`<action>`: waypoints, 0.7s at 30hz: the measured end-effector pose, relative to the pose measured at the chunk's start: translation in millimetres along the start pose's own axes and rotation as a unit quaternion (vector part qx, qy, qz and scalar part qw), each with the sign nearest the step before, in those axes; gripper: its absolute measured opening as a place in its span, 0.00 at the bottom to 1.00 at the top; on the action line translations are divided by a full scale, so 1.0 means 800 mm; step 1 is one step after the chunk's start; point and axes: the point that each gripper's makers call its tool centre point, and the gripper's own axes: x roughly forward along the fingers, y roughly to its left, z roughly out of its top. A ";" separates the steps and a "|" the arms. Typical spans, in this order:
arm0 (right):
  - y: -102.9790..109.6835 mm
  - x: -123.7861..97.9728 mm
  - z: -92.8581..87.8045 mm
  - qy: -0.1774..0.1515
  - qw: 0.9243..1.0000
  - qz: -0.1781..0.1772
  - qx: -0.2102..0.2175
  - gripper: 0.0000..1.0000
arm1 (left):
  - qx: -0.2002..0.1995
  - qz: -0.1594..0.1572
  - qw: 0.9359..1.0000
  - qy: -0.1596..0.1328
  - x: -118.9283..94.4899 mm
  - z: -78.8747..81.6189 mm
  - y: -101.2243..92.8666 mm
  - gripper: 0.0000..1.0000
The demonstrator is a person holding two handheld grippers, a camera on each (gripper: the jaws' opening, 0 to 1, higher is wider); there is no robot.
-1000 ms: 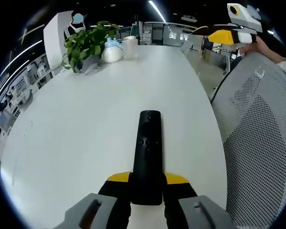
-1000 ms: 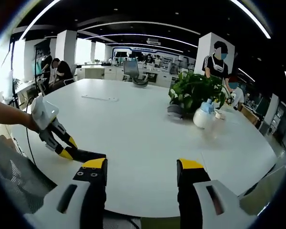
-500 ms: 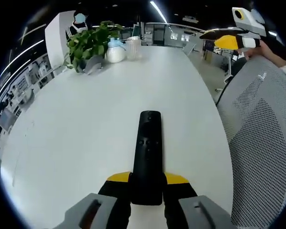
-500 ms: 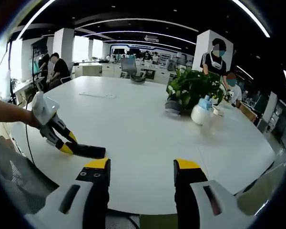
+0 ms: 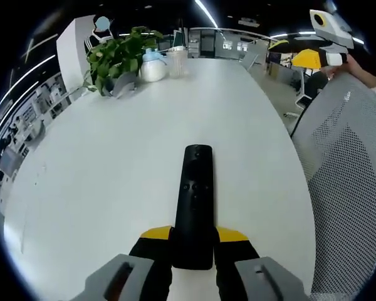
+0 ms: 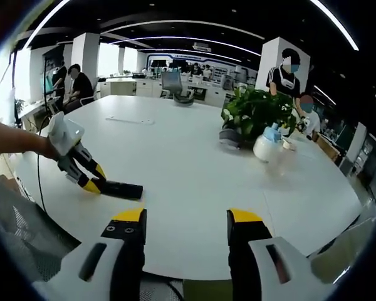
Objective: Press the specified remote control buttons in sequence, fully releasing each button before pressing the next.
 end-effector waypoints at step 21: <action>0.002 0.001 -0.001 0.003 1.000 0.005 -0.002 0.52 | 0.036 0.043 0.998 0.030 0.005 0.008 0.034 0.24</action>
